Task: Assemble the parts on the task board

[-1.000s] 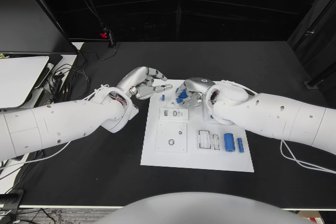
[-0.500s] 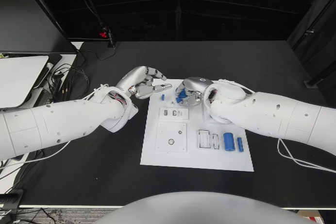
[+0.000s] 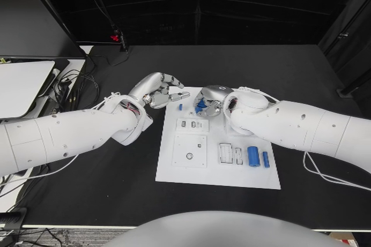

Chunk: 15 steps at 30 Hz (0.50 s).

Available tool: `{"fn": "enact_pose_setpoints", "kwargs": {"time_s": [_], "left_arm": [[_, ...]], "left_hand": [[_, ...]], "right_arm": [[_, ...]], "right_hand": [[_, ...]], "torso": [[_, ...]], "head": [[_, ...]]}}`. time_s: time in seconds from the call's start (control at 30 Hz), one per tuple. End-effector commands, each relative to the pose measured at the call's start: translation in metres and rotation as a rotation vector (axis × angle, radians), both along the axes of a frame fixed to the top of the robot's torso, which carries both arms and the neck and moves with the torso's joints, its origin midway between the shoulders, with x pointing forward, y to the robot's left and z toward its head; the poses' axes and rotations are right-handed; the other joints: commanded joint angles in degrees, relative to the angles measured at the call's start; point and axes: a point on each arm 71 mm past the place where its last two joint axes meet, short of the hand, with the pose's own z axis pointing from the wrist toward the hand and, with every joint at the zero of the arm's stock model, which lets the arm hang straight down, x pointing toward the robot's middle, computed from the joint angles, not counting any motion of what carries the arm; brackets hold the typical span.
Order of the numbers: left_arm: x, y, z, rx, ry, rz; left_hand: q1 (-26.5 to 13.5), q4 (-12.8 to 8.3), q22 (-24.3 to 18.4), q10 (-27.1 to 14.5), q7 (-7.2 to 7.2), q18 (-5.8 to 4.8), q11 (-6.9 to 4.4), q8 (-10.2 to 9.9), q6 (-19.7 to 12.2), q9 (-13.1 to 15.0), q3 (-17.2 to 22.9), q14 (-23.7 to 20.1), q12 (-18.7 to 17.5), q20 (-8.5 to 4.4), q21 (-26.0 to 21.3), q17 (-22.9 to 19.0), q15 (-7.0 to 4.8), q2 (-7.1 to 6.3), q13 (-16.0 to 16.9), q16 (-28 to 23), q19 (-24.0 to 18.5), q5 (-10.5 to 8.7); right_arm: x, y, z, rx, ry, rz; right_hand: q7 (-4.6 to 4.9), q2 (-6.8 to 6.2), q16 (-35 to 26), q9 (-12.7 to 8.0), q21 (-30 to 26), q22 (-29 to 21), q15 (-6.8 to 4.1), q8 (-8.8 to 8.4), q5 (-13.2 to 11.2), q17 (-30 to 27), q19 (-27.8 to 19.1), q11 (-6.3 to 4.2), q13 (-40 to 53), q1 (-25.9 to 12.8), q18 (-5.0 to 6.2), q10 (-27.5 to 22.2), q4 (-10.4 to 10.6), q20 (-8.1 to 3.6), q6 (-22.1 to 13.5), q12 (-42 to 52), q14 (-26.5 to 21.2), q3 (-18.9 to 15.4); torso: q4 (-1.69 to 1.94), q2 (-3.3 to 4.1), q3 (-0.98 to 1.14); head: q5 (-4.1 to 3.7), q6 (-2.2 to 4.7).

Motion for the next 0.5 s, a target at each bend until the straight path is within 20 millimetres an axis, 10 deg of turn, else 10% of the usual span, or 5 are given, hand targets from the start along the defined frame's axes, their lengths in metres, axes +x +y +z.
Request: {"fn": "enact_pose_setpoints", "kwargs": {"time_s": [0.03,0.5], "left_arm": [[0.0004,-0.0003,0.0008,-0.003,0.000,0.003],[0.0007,-0.0017,0.0006,-0.003,0.002,0.001]], "left_hand": [[0.02,-0.03,15.10,6.09,0.05,-0.38,-0.44,-0.03,0.00,0.04,-0.26,6.10,0.20,-0.57,0.18,15.09,-0.41,0.31,15.10,0.05,5.98,0.33],[0.02,-0.03,15.10,6.09,0.05,-0.38,-0.44,-0.03,0.00,0.04,-0.26,6.10,0.20,-0.57,0.18,15.09,-0.41,0.31,15.10,0.05,5.98,0.33]], "right_arm": [[0.0008,-0.0006,-0.0012,-0.025,0.016,-0.003],[0.0004,0.0010,0.0013,-0.002,-0.009,-0.002]], "right_hand": [[0.04,0.49,0.14,0.09,0.20,15.09,-0.44,0.27,-0.01,15.09,5.97,-0.31,15.08,0.04,-0.42,5.96,-0.02,-0.37,0.63,0.14,5.96,0.28],[1.47,2.53,0.14,1.59,0.20,15.09,1.21,3.52,-0.10,15.09,5.97,1.80,15.08,0.09,-0.42,5.96,-0.17,0.92,12.28,0.14,5.96,1.43]], "torso": [[-0.03,0.00,-0.03],[-0.04,0.00,-0.03]], "head": [[-0.01,-0.03],[-0.15,-0.08]]}}
